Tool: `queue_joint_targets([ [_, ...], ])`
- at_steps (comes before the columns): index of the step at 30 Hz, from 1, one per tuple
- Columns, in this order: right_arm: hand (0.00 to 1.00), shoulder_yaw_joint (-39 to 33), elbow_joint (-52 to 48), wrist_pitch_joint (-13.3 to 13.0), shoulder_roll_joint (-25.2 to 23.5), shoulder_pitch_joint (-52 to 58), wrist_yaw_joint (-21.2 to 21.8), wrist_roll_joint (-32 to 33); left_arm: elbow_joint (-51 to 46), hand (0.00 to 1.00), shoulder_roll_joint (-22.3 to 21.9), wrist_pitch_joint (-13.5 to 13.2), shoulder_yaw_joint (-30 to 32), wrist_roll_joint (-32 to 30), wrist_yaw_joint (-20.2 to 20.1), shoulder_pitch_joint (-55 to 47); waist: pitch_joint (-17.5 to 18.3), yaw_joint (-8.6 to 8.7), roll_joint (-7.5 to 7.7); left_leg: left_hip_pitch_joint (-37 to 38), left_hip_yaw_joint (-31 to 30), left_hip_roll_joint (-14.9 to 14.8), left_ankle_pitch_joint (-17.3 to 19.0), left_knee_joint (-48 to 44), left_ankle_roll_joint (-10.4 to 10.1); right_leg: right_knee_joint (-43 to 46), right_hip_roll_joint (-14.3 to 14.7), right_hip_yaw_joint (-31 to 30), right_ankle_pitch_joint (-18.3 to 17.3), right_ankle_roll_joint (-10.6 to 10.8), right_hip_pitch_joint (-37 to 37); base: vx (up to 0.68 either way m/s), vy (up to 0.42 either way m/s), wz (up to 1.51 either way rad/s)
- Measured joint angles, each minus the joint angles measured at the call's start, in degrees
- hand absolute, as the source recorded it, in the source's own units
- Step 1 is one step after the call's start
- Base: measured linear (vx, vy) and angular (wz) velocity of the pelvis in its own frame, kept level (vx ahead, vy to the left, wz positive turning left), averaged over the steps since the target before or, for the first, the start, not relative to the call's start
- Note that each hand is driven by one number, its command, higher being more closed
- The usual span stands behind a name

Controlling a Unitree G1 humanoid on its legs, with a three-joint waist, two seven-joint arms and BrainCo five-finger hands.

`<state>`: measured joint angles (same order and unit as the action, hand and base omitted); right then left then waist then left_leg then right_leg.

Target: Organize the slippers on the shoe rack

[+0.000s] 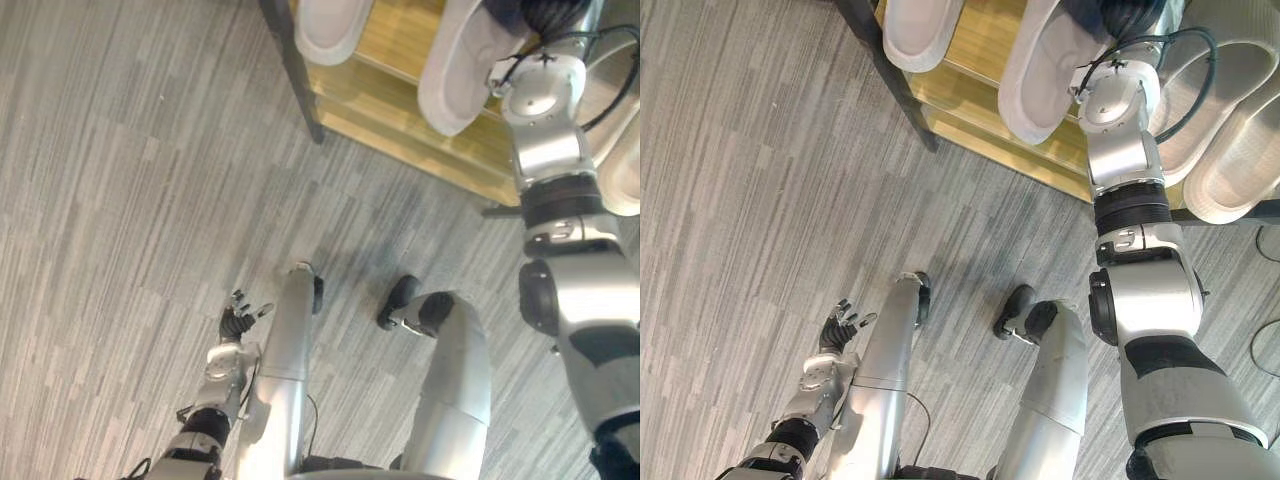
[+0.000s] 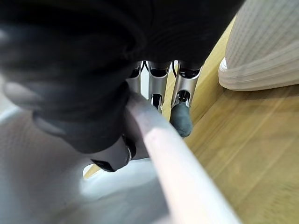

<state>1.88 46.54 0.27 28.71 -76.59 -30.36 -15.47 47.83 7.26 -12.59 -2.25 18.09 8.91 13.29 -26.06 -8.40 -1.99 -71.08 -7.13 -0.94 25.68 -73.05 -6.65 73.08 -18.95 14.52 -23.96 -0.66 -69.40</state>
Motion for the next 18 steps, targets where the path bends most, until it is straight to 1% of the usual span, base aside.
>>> queue_joint_targets([
  [1,0.0,-0.2,0.0,0.0,0.1,-0.4,-0.1,0.2,0.0,0.0,-0.3,0.0,0.0,0.0,0.0,0.2,0.1,-0.44,0.07,-0.2,-0.1,0.2,-0.2,0.0,-0.2,0.4,-0.2,0.0,-0.2,-0.3,-0.4,0.02,-0.016,0.13],
  [6,0.0,-0.2,1.9,0.2,0.1,-2.1,-0.3,0.4,0.0,0.0,-0.6,0.0,-0.2,0.2,0.0,0.5,0.4,-1.02,0.03,-1.4,-1.0,0.6,-0.9,0.1,-0.9,1.0,-0.5,0.7,-0.4,-0.7,-1.3,0.02,-0.015,0.09],
  [10,0.0,-0.2,1.9,0.2,0.1,-2.1,-1.0,0.5,0.1,0.0,-0.7,0.0,-0.2,0.7,0.0,0.5,0.4,-1.08,0.03,-1.5,-1.2,0.5,-1.3,0.1,-1.2,1.4,-0.5,0.9,-0.6,-0.9,-1.3,0.01,-0.005,0.03],
  [18,0.0,-0.2,1.9,0.2,0.1,-2.1,-1.1,2.0,0.2,0.0,-0.7,0.1,0.0,1.3,0.0,0.5,0.4,-1.07,0.02,-1.4,-1.2,0.1,-1.6,0.2,-1.4,1.4,-0.2,1.0,-0.5,-1.5,-1.4,0.02,0.001,-0.01],
])
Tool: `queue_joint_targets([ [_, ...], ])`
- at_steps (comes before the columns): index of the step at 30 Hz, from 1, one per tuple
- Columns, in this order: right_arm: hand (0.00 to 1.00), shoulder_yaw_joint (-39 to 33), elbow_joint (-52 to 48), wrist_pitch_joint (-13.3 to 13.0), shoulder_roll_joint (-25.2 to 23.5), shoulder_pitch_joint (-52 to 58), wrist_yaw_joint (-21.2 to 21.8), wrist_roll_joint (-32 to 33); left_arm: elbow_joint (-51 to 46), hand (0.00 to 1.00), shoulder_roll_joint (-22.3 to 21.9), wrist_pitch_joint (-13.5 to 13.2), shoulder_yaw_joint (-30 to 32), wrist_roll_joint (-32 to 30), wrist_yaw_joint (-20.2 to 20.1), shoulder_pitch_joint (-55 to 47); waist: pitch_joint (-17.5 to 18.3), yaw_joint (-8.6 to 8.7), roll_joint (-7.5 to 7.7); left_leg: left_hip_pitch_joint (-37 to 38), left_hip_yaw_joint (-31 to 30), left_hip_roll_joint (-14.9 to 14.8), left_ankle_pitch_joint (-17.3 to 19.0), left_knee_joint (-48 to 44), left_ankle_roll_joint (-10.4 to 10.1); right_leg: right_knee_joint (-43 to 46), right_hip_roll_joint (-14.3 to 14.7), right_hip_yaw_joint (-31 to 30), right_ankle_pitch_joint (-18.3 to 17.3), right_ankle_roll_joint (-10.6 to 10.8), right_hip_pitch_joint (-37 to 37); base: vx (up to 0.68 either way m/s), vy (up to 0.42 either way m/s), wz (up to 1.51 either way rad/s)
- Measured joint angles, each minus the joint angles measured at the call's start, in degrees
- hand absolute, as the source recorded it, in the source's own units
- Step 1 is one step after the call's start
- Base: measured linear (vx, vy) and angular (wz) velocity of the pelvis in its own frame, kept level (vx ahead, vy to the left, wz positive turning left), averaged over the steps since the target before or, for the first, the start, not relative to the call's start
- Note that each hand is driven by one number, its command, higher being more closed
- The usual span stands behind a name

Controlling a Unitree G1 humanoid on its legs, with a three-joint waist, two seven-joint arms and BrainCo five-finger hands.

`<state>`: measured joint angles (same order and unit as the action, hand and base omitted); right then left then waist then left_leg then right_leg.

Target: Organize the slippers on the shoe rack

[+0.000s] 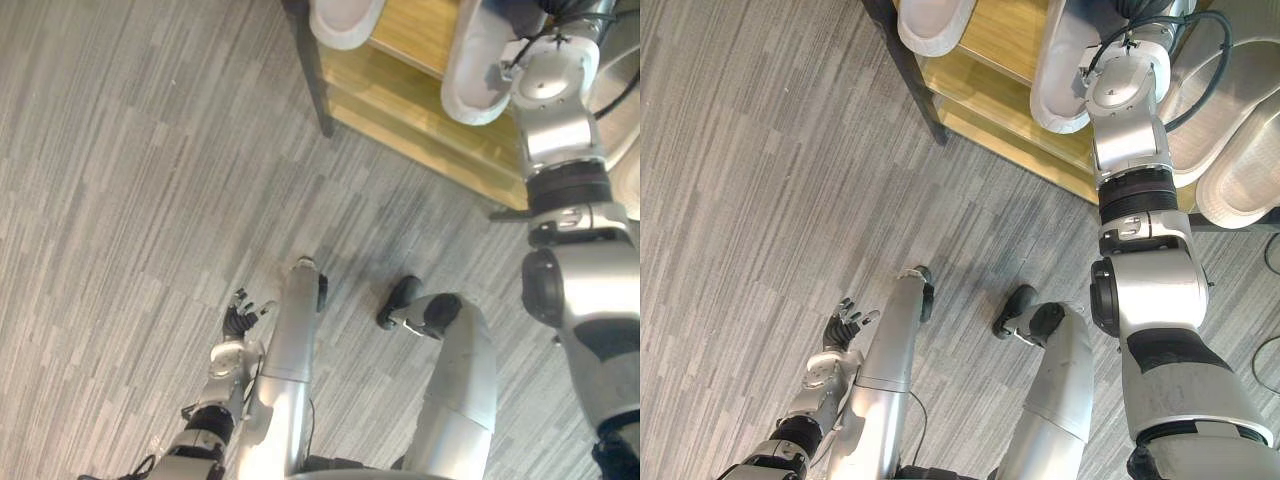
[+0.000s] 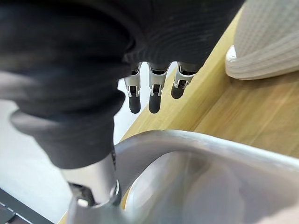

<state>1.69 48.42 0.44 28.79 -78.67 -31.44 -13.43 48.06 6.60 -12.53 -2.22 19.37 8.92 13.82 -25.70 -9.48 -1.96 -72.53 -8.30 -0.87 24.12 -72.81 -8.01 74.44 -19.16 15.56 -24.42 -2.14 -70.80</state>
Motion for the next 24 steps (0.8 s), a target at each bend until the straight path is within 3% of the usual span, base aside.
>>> queue_joint_targets([
  [11,0.0,0.0,-0.4,-0.2,-0.9,1.3,0.1,1.1,1.1,0.0,0.1,0.4,0.9,1.1,0.0,0.4,0.5,0.03,-0.02,1.0,0.7,-1.5,-0.1,0.4,-0.2,-0.9,1.2,-0.2,0.4,-0.7,0.4,0.04,0.002,-0.06],
  [18,0.0,-1.3,-8.3,-0.6,-4.5,7.1,-1.2,2.3,1.2,0.0,0.0,0.6,1.3,1.1,0.0,0.4,1.3,0.16,0.08,3.6,1.2,-2.3,-0.1,1.8,-0.2,-2.1,1.9,-0.2,0.3,-0.4,2.7,0.04,-0.004,-0.04],
  [24,0.0,-2.9,-16.2,-2.7,-8.2,12.7,-2.4,4.7,2.1,0.0,0.0,0.8,2.4,1.0,0.0,0.3,2.7,0.31,1.04,4.7,1.4,-2.6,-0.1,2.7,-0.3,-2.7,2.1,-0.1,0.6,-0.9,3.5,0.04,0.008,-0.01],
])
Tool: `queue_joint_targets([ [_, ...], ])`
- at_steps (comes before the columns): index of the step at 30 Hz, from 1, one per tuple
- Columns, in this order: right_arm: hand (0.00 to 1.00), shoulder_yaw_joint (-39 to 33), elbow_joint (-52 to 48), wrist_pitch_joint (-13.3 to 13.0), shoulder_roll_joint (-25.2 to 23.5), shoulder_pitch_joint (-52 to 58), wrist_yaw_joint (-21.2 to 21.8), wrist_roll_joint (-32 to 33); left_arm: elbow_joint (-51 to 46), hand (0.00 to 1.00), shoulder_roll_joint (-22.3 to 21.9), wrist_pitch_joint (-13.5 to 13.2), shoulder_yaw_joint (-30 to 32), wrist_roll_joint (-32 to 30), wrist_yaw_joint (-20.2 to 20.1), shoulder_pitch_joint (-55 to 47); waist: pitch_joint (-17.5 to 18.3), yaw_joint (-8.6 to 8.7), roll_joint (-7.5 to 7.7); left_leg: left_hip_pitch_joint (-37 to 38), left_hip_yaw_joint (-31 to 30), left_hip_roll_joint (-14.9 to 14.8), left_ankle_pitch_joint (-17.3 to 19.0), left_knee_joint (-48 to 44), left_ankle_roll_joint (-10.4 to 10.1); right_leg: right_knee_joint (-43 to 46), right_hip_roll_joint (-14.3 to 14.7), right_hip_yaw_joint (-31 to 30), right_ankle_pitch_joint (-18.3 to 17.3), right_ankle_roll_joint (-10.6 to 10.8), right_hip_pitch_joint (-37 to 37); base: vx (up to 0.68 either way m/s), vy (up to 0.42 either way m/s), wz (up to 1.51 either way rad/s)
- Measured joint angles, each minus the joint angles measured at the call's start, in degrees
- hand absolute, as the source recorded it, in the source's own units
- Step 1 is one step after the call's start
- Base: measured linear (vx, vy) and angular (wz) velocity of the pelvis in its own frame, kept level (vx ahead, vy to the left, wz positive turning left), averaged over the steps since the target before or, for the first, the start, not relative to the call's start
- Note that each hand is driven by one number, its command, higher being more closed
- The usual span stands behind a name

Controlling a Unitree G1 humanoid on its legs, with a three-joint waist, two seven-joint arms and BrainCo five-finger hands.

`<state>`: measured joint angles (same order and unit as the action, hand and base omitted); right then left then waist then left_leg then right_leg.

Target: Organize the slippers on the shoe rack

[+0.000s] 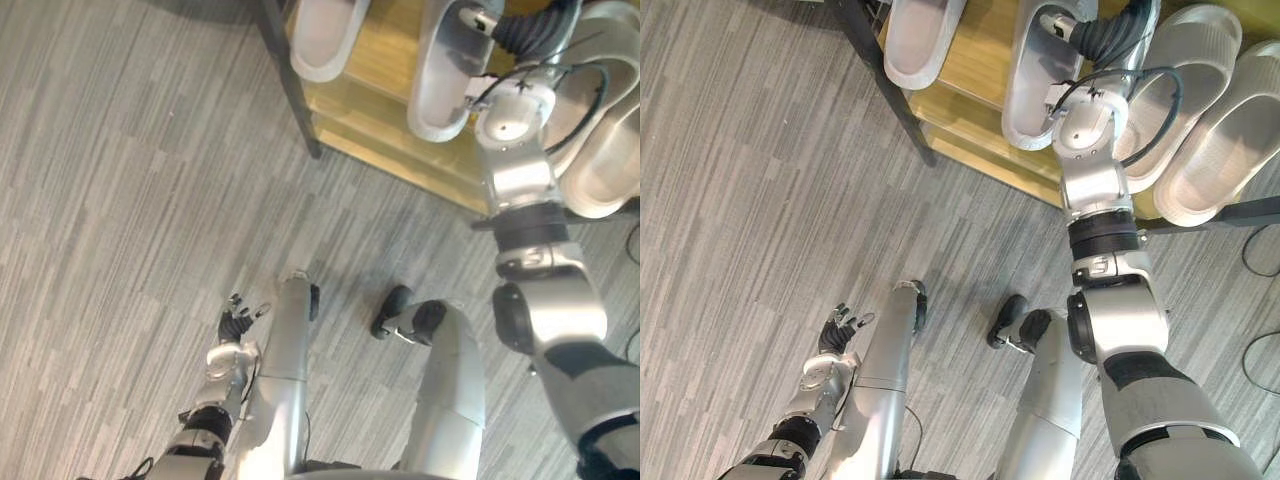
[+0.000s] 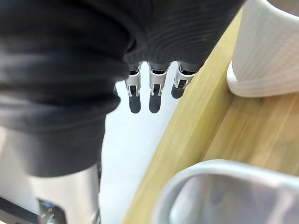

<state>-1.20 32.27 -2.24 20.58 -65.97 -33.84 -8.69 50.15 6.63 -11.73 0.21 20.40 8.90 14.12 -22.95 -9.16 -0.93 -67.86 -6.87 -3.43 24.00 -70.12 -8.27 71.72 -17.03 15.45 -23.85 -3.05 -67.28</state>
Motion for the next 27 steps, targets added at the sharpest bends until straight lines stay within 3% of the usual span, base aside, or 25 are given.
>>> queue_joint_targets([
  [13,0.0,-5.2,-2.6,-3.7,-12.1,5.9,1.9,11.3,0.1,0.0,-1.4,0.8,4.1,0.1,-0.1,1.1,0.6,0.6,0.95,1.2,0.1,-0.2,0.0,1.0,0.0,-1.1,0.2,0.2,-0.2,0.4,1.3,0.0,0.0,0.0],
  [19,0.0,-7.4,-2.6,-4.9,-14.2,8.1,3.0,15.7,0.2,0.0,-2.0,0.9,5.7,0.1,-0.1,1.0,0.8,0.52,1.17,1.1,0.1,-0.2,0.0,1.0,0.0,-1.3,0.3,0.3,-0.2,0.4,1.4,0.0,0.005,0.0],
  [27,0.0,-7.7,-1.9,-5.0,-16.2,11.2,4.0,16.7,1.2,0.0,-2.6,0.9,7.2,0.1,-0.1,1.0,2.1,0.52,1.42,1.0,-0.1,-0.2,0.0,1.0,0.0,-1.3,0.3,0.5,-0.3,0.5,1.4,0.0,0.0,0.0],
])
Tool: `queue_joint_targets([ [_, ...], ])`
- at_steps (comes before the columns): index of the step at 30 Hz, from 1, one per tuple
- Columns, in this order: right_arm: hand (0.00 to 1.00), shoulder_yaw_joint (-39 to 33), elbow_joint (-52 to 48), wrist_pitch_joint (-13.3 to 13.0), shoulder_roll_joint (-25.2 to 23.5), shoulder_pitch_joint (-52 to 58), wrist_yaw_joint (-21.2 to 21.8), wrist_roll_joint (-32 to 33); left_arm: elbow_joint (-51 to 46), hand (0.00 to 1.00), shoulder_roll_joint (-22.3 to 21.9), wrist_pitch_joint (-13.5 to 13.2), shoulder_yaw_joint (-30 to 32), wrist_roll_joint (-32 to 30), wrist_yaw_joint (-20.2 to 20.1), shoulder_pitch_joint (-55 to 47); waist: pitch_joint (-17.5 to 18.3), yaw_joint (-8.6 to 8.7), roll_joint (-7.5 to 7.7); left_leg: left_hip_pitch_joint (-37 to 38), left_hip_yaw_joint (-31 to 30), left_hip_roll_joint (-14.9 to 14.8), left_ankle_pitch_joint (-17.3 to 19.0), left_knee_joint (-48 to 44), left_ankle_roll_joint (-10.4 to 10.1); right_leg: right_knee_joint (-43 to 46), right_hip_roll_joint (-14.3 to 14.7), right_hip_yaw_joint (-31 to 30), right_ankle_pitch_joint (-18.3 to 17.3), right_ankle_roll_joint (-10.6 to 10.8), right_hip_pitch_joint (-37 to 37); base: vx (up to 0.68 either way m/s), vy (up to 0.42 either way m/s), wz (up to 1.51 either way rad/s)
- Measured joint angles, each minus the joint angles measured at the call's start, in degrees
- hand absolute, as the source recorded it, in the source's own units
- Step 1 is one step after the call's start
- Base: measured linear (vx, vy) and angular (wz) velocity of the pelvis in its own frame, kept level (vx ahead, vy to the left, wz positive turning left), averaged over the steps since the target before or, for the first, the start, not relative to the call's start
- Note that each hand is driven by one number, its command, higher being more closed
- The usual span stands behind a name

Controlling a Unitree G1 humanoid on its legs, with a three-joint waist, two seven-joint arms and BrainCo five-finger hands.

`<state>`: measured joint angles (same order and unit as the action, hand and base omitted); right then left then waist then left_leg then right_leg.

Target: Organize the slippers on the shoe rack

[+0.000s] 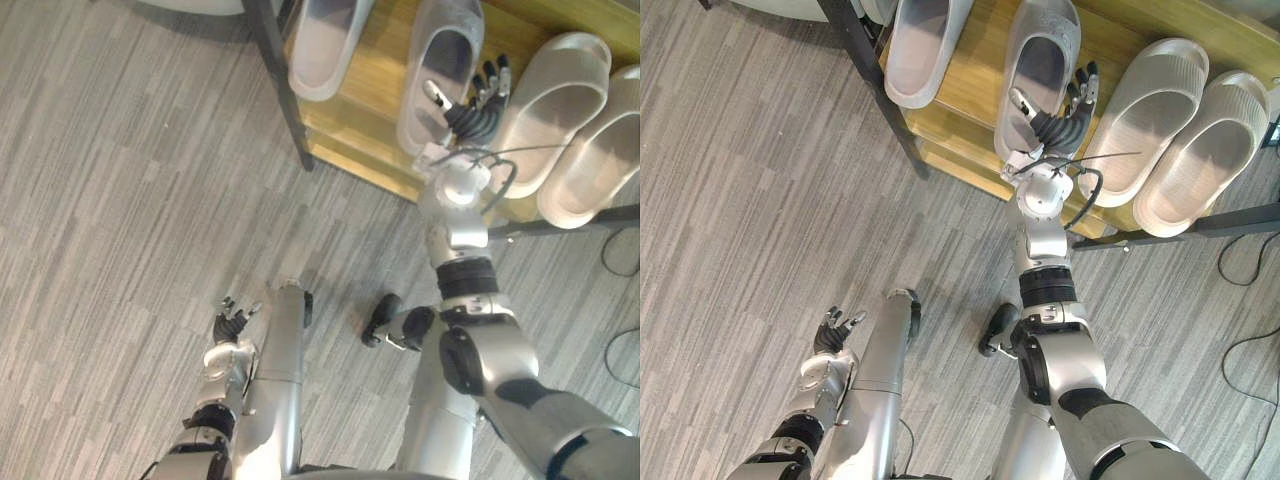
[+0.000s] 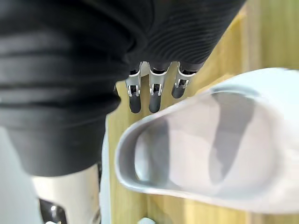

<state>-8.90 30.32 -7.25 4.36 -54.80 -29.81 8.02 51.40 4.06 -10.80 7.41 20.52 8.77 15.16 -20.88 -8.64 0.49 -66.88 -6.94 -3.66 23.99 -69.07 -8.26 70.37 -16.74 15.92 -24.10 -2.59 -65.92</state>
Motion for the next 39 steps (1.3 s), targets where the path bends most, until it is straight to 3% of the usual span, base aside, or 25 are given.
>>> queue_joint_targets([
  [8,0.0,0.0,0.9,-0.2,-0.1,0.1,0.8,1.7,0.1,0.0,-0.4,0.0,0.8,0.0,0.0,0.0,0.0,-0.15,0.0,0.0,0.0,0.1,0.0,0.1,0.0,0.0,-0.1,0.0,0.0,0.1,0.0,0.0,0.0,0.0],
  [22,0.0,1.3,2.6,-2.1,-2.0,-1.9,4.5,10.2,0.1,0.0,-1.9,0.1,2.5,0.0,-0.2,0.0,1.0,-0.95,-0.08,-0.9,-1.5,0.9,-0.4,0.9,-0.6,-0.1,-0.7,1.5,-0.6,0.1,0.1,0.01,0.003,0.05],
  [39,0.0,2.3,6.7,-1.7,-2.0,-3.7,5.0,10.7,0.1,0.0,-2.7,0.1,2.8,0.1,-0.2,0.0,1.1,-1.26,-0.15,0.8,-1.8,1.3,-0.4,1.5,-0.7,-0.3,-1.2,1.9,-1.0,0.7,2.0,0.0,0.012,0.01],
])
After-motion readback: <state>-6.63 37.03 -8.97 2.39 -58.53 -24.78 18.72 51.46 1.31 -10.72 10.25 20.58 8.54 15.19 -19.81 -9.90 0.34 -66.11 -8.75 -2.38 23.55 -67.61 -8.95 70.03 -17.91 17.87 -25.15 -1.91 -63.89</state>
